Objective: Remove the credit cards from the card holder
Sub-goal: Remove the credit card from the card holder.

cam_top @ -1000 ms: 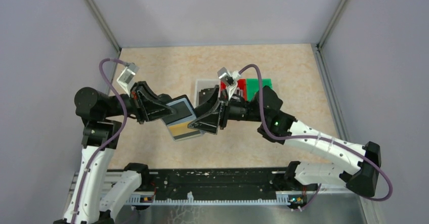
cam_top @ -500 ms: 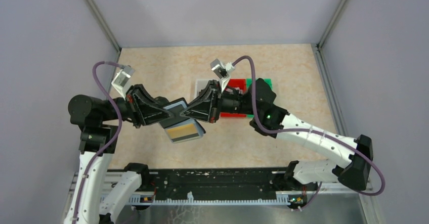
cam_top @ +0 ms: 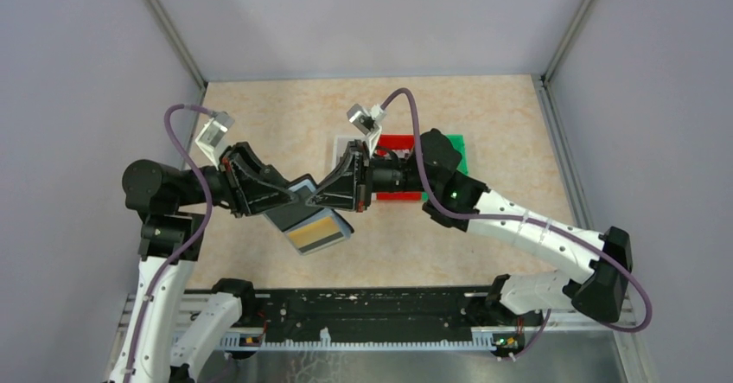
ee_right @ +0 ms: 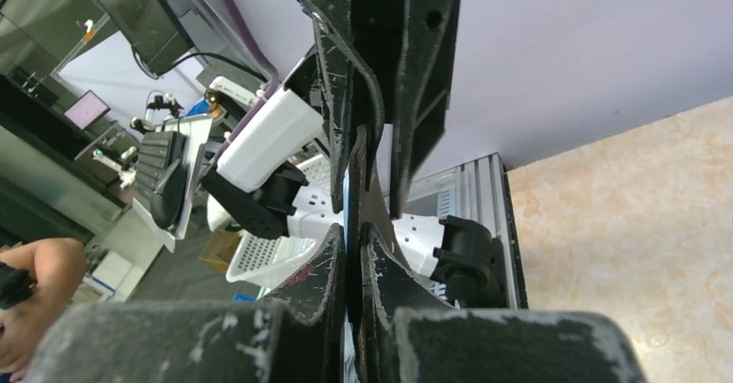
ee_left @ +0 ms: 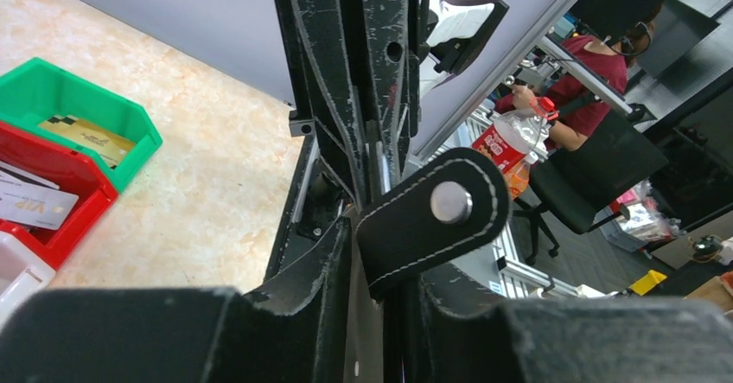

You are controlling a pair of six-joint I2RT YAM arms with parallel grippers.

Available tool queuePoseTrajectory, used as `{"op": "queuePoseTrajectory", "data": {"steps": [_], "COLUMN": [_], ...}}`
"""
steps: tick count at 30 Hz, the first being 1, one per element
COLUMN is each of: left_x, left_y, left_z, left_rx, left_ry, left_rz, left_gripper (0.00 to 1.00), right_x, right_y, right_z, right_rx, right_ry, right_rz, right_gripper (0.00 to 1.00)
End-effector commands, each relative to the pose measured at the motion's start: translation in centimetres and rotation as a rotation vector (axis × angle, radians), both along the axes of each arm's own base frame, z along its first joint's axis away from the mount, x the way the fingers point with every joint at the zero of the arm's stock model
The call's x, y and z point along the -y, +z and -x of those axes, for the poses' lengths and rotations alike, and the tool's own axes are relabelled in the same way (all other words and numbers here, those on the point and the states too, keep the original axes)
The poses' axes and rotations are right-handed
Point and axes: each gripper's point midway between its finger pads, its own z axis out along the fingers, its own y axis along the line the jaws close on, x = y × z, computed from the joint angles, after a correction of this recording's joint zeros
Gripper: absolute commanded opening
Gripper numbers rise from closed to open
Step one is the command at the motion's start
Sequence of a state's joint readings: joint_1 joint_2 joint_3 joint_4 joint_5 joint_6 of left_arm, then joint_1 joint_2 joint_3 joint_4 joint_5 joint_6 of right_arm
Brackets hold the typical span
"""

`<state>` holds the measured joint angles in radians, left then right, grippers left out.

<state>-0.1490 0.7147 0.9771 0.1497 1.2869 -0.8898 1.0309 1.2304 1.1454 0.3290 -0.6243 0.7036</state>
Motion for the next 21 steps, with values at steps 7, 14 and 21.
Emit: {"op": "queuePoseTrajectory", "data": {"steps": [7, 14, 21], "left_x": [0.0, 0.0, 0.0], "left_y": [0.5, 0.5, 1.0], "left_z": [0.2, 0.9, 0.9], "left_rx": [0.003, -0.004, -0.045], "left_ry": [-0.006, -0.044, -0.086], "left_rz": [0.018, 0.009, -0.007], "left_gripper": [0.20, 0.06, 0.00], "right_x": [1.0, 2.0, 1.8], "right_y": [4.1, 4.4, 4.4], "right_z": [0.7, -0.4, -1.2], "right_rx": [0.027, -0.004, -0.036], "right_ry": [0.064, 0.054, 0.046], "right_rz": [-0.076, -0.106, -0.108], "right_gripper": [0.00, 0.00, 0.00]}}
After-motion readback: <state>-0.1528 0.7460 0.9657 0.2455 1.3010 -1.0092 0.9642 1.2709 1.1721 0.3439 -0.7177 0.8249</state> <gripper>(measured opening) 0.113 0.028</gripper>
